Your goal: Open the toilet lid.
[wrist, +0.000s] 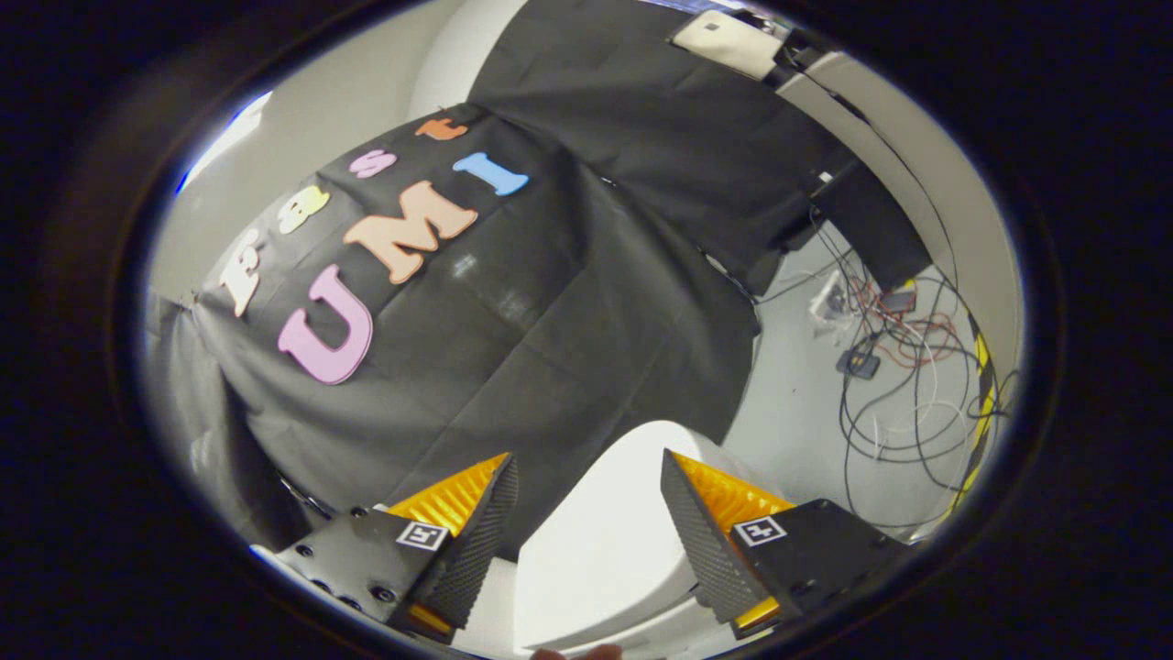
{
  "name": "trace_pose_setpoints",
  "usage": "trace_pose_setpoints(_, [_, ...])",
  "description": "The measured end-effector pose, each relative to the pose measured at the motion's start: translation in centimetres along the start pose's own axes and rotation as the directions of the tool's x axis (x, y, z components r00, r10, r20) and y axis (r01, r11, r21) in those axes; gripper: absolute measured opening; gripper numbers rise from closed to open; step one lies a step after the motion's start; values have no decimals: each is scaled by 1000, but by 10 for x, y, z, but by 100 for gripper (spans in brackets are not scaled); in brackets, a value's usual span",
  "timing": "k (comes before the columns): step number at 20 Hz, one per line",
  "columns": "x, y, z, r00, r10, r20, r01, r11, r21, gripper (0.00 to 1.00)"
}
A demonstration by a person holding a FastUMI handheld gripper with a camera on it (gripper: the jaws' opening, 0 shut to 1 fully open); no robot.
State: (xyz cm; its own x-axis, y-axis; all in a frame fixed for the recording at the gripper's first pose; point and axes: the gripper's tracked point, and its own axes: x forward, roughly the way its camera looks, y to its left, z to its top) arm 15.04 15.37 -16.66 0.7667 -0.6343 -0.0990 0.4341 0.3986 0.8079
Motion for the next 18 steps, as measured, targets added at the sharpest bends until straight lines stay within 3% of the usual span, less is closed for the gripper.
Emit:
trace_pose_setpoints(8, [-13, -18, -32, 999, -39, -10, 40, 978, 206, 97])
trace_pose_setpoints(18, [-40, -70, -77, 972, -211, -104, 229, 948, 221, 96])
